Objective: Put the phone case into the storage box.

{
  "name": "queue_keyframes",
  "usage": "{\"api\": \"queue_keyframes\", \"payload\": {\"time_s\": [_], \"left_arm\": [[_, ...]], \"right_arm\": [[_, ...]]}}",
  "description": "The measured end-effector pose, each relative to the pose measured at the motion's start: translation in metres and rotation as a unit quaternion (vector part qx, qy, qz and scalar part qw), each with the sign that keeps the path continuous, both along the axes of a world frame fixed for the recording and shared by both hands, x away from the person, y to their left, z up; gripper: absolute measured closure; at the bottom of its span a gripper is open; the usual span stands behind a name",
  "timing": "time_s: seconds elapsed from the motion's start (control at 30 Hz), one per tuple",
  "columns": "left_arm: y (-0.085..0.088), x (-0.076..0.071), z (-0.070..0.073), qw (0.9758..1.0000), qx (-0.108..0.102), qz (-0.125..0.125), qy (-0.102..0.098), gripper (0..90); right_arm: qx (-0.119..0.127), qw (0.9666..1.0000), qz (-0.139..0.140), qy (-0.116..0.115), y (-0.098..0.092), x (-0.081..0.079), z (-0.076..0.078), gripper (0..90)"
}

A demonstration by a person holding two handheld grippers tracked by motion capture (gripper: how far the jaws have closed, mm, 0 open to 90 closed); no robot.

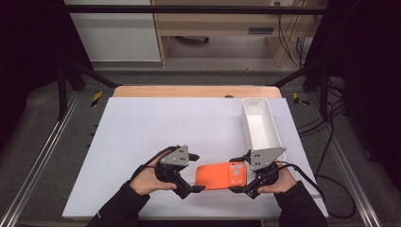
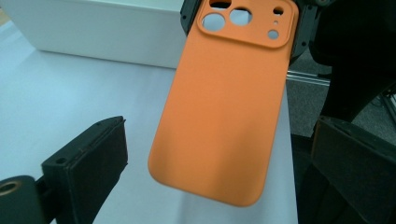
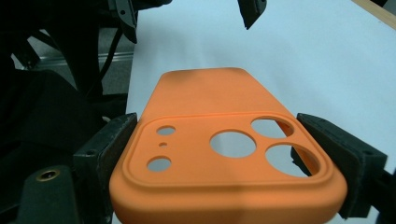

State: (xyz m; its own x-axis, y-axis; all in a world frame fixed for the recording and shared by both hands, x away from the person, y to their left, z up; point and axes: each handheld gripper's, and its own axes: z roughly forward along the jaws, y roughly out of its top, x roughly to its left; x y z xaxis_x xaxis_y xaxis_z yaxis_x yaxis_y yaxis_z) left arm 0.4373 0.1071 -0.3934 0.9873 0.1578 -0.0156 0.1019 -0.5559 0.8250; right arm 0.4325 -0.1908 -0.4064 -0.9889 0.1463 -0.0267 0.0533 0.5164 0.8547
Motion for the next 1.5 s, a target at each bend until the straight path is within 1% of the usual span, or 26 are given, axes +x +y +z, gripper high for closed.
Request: {"api": "queue_keyframes", "payload": {"time_s": [0.03,0.07,0.2,0.37,0.5,0.83,1.03,1.2,1.4,1.43,1.5], "left_arm": [[0.0,0.0,-0.001,1.0,0.004,0.0,0.002,2.9],[0.0,0.0,-0.003,0.9999,0.012,0.001,-0.002,2.5],[0.0,0.0,-0.006,0.9997,0.025,0.003,-0.001,1.2],[0.001,0.0,-0.007,0.9995,0.03,-0.001,0.004,0.9],[0.0,-0.001,-0.009,0.9991,0.041,-0.008,0.002,0.8],[-0.001,-0.003,-0.01,0.9984,0.055,-0.014,0.002,0.6],[-0.002,-0.004,-0.01,0.9973,0.071,-0.018,-0.003,0.5],[-0.004,-0.005,-0.012,0.9964,0.083,-0.015,-0.002,0.4],[-0.007,-0.007,-0.009,0.9951,0.096,-0.022,-0.007,0.0],[-0.007,-0.007,-0.009,0.9953,0.094,-0.023,-0.006,0.0],[-0.008,-0.007,-0.008,0.9948,0.098,-0.026,-0.005,0.0]], "right_arm": [[-0.005,1.0,-0.001,-0.001,0.0,0.0,0.001,16.2],[-0.01,1.0,0.0,-0.003,0.0,0.001,0.003,16.2],[-0.025,0.9997,0.007,-0.005,0.005,0.003,0.008,16.2],[-0.047,0.9987,0.017,-0.008,0.011,0.004,0.016,16.1],[-0.063,0.9977,0.023,-0.011,0.014,0.005,0.023,16.2],[-0.112,0.9929,0.036,-0.013,0.027,0.008,0.037,16.1],[-0.138,0.9894,0.044,-0.012,0.035,0.009,0.043,16.1],[-0.151,0.9875,0.043,-0.011,0.039,0.009,0.049,16.0],[-0.165,0.9853,0.045,-0.005,0.043,0.008,0.049,16.0],[-0.169,0.9846,0.046,-0.004,0.043,0.008,0.049,16.1],[-0.174,0.9836,0.046,-0.003,0.044,0.009,0.05,16.0]]}}
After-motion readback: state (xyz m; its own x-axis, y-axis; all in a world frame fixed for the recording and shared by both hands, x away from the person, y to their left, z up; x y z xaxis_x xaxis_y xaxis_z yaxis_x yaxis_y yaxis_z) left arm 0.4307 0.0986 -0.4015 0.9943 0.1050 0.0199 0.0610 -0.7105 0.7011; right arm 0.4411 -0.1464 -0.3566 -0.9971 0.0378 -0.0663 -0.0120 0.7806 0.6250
